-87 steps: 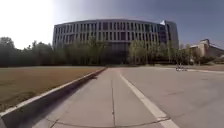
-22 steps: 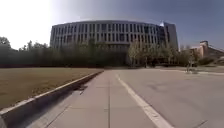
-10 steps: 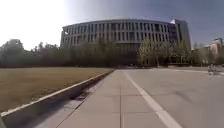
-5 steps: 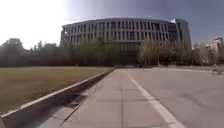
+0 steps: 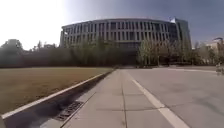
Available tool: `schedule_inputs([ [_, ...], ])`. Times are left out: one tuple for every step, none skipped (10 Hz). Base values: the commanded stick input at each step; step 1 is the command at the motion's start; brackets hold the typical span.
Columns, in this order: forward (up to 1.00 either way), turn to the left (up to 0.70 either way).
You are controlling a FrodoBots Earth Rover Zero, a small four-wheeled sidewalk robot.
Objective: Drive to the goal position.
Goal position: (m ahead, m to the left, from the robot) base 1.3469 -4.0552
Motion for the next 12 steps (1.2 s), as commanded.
schedule_inputs([
  [0.70,0.00],
  [0.70,0.00],
  [0.70,0.00],
  [0.70,0.00],
  [0.70,0.00],
  [0.70,0.00],
  [0.70,0.00],
  [0.70,0.00],
  [0.70,0.00],
  [0.70,0.00],
  [0.70,0.00],
  [0.70,0.00],
])
